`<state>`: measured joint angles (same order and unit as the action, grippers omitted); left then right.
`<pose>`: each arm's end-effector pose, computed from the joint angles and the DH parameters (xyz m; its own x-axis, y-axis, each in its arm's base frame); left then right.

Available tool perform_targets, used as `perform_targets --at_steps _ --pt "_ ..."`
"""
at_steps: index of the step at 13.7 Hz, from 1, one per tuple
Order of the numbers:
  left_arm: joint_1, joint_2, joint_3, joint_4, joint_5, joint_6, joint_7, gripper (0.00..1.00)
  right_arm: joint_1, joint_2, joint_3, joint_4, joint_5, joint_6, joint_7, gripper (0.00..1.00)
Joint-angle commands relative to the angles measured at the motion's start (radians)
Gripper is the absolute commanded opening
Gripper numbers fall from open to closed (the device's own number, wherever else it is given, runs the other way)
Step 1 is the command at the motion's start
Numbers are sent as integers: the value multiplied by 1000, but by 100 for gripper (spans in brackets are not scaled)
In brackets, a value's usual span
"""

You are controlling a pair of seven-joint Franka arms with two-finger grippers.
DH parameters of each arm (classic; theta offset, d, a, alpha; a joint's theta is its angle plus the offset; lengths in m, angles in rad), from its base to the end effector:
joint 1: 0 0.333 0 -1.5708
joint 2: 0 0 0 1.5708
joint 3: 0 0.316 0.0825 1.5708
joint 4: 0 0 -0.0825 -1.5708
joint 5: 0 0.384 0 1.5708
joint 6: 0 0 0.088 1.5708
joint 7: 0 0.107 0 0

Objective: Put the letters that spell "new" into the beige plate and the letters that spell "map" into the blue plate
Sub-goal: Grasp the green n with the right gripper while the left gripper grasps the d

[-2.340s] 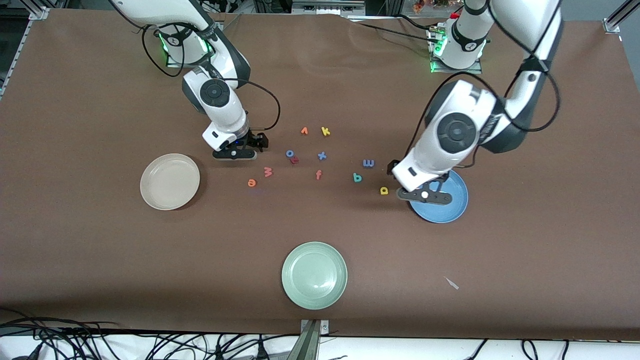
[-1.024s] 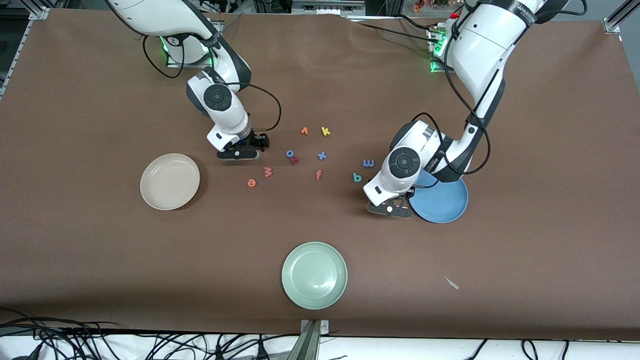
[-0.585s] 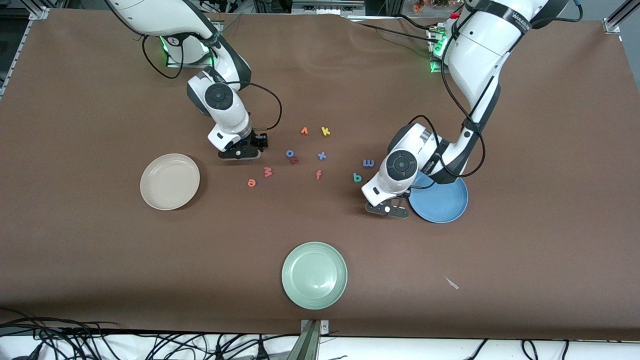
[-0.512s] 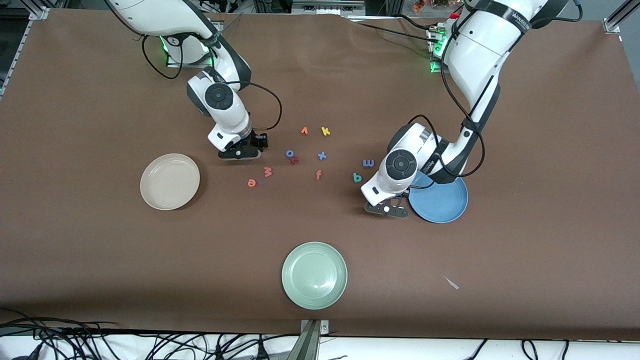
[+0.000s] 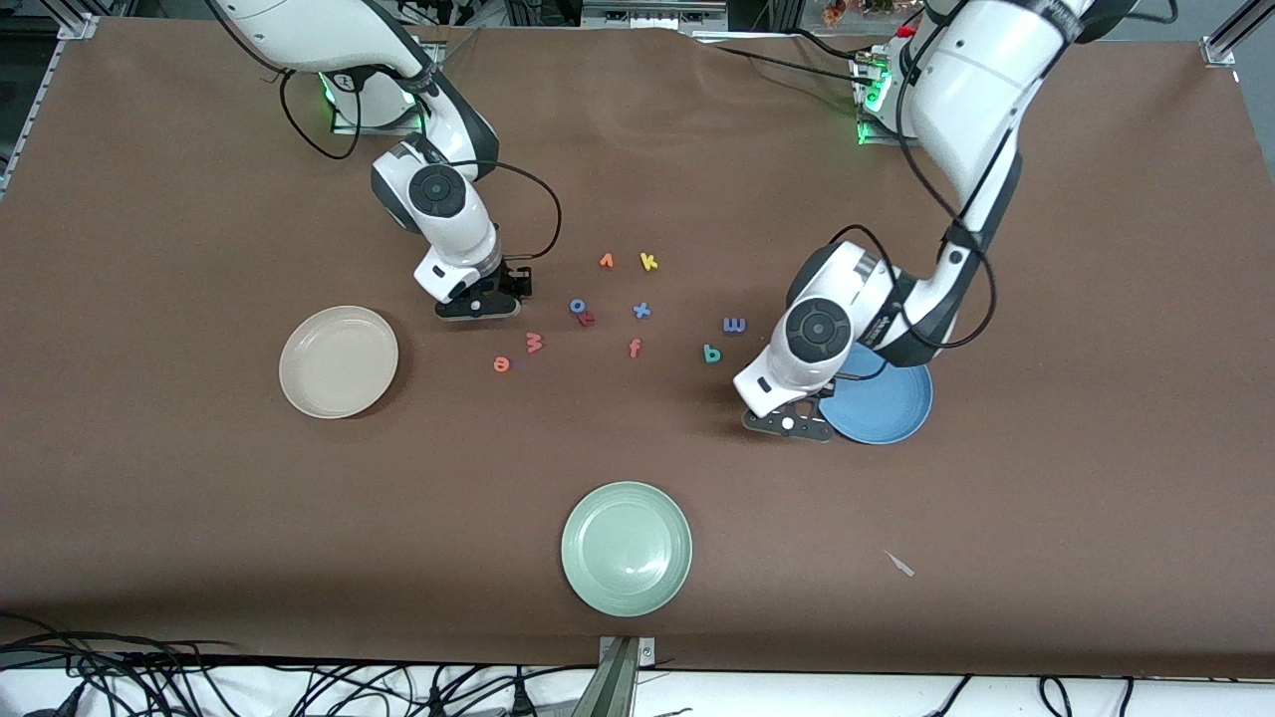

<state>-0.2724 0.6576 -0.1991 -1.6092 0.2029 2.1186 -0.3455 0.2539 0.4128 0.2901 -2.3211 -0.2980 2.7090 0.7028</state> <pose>0.6158 -0.2856 0.2378 0.9725 -0.2037 -0.1125 -0.2131 -0.9738 -0.0791 0.4338 0.2825 0.1700 0.9960 0.0890 0.0102 0.0889 -0.9960 0.0045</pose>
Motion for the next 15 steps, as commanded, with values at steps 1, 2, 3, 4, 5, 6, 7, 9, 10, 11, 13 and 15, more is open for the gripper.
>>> perform_targets --at_steps 1,2,3,4,5,6,7,9,10,11,13,15 --pt "91 -76 -6 -23 27 -83 202 13 7 26 -14 23 -35 15 20 68" --pt "116 -76 -6 -26 26 -86 270 13 7 27 -15 25 -41 15 20 68" --pt "137 -75 -5 -34 26 -86 310 13 7 26 -16 26 -43 14 20 68" --pt "163 -67 -5 -41 30 -86 336 13 7 26 -16 28 -43 14 20 68" --pt "186 -55 -3 -47 41 -85 342 14 7 26 -16 28 -43 14 20 65" --pt "203 -38 -5 -66 43 -72 342 14 7 26 -16 29 -43 12 20 64" --pt "203 -30 -3 -77 43 -48 342 16 7 27 -16 29 -43 12 20 60" --pt "203 -29 -5 -107 43 -8 338 37 7 27 -16 29 -43 14 20 52" --pt "202 -33 -5 -107 41 -9 321 78 7 27 -16 29 -43 12 20 47" --pt "202 -39 -8 -103 43 -17 318 100 7 27 -16 29 -43 12 20 42" --pt "170 -73 -8 -94 30 -46 297 100 7 27 -16 29 -43 12 20 31" --pt "118 -101 -13 -89 29 -86 254 100 7 26 -16 31 -43 12 18 19"
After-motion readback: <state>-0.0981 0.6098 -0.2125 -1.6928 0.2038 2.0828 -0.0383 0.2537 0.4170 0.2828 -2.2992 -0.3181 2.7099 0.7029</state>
